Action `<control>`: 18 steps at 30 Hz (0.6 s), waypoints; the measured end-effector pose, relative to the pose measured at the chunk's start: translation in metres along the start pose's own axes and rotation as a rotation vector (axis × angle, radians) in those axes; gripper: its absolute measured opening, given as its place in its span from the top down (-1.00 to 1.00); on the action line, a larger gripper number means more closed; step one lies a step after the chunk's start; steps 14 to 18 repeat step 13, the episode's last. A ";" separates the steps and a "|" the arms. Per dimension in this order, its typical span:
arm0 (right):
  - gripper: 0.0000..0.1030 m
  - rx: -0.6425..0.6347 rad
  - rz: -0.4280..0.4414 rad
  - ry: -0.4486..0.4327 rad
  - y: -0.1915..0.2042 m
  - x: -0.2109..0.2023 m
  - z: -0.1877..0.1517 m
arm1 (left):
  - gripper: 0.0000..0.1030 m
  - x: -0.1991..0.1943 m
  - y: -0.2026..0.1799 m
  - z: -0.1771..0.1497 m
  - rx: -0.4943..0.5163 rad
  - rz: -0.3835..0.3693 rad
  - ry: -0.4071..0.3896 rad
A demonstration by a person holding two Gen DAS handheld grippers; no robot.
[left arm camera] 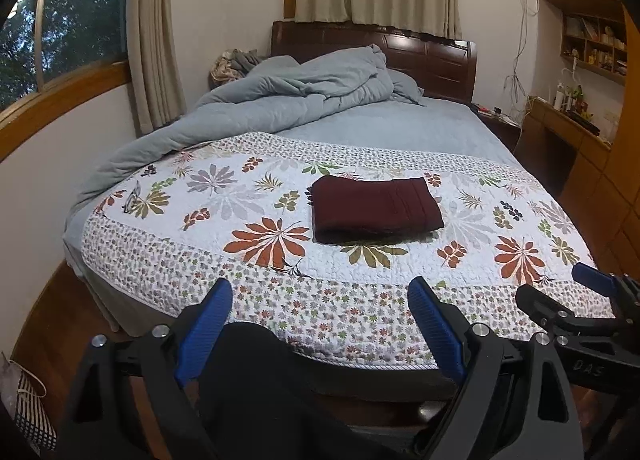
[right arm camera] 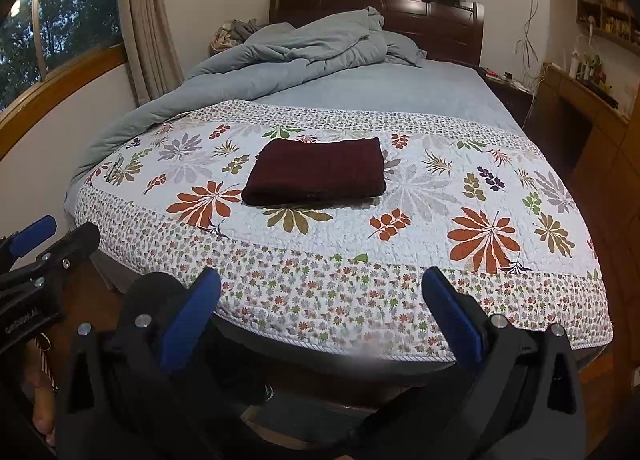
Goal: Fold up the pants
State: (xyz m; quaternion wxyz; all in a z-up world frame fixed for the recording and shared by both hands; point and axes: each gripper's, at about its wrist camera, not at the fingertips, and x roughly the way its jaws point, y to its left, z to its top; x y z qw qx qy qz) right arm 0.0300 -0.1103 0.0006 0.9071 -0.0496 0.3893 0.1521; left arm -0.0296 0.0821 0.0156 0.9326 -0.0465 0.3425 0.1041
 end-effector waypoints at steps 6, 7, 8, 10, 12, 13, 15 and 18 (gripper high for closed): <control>-0.95 -0.006 -0.007 0.005 0.002 0.003 0.003 | -0.74 0.001 0.002 0.000 0.006 0.003 0.001; -0.95 -0.007 -0.007 0.005 0.003 0.003 0.003 | -0.74 0.001 0.003 0.000 0.006 0.009 0.001; -0.95 -0.009 -0.008 0.005 0.004 0.003 0.005 | -0.74 0.001 0.003 -0.001 0.003 0.007 0.002; -0.95 -0.014 -0.008 0.004 0.006 0.003 0.006 | -0.74 0.003 0.005 -0.001 -0.002 -0.006 0.009; -0.95 -0.019 -0.009 0.004 0.007 0.003 0.007 | -0.74 0.004 0.007 0.000 -0.008 -0.012 0.012; -0.95 -0.022 -0.012 0.004 0.008 0.003 0.007 | -0.74 0.005 0.008 0.000 -0.010 -0.015 0.013; -0.95 -0.022 -0.012 0.004 0.008 0.003 0.007 | -0.74 0.005 0.008 0.000 -0.010 -0.015 0.013; -0.95 -0.022 -0.012 0.004 0.008 0.003 0.007 | -0.74 0.005 0.008 0.000 -0.010 -0.015 0.013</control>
